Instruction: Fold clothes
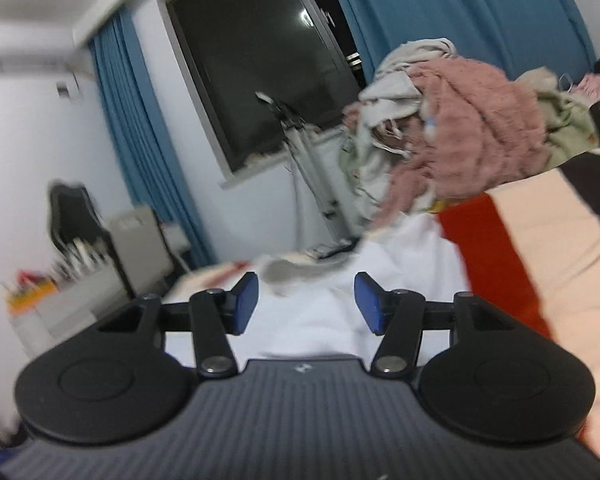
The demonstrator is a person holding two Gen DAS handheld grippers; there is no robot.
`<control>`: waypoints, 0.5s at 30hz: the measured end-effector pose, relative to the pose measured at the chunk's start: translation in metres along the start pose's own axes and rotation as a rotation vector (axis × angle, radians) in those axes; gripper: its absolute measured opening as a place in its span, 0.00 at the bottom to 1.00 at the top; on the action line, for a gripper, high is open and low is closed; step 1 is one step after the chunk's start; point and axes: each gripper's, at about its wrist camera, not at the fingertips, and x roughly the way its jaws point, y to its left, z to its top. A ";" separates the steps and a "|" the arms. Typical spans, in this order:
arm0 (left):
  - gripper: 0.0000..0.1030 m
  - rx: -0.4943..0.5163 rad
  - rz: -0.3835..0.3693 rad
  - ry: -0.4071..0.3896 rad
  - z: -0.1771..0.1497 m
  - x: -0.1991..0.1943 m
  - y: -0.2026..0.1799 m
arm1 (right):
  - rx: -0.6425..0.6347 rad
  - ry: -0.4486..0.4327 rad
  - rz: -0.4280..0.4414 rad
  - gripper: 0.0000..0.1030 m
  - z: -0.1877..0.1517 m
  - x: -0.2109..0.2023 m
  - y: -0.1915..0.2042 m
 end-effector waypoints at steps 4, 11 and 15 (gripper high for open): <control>0.98 -0.011 0.001 0.010 -0.001 0.006 0.002 | -0.108 0.063 -0.061 0.55 -0.016 0.020 0.006; 0.98 -0.023 0.035 0.000 -0.004 0.023 0.006 | -0.259 0.162 -0.193 0.53 -0.049 0.054 0.021; 0.98 -0.025 0.053 -0.020 -0.005 0.031 0.011 | -0.269 0.135 -0.234 0.53 -0.045 0.060 0.023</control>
